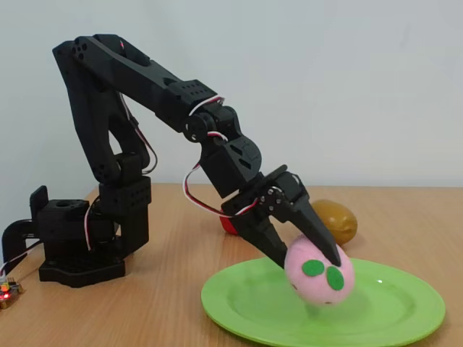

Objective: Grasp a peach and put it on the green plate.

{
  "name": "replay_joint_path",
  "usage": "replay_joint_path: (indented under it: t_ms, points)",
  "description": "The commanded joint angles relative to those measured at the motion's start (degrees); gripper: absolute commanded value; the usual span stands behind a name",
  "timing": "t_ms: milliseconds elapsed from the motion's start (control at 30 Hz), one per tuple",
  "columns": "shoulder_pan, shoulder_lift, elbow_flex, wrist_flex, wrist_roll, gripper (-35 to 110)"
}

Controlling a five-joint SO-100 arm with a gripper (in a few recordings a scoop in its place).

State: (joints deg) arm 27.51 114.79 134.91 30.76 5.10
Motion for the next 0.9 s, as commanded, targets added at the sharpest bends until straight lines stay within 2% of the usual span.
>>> replay_joint_path:
  t_ms: [0,433,867]
  points:
    - [0.79,1.05,-1.32,-0.70,-0.18,23]
    - [0.53,1.49,-1.32,-0.70,-1.76,28]
    - [-0.09,3.60,-1.41,-1.05,-9.58,41]
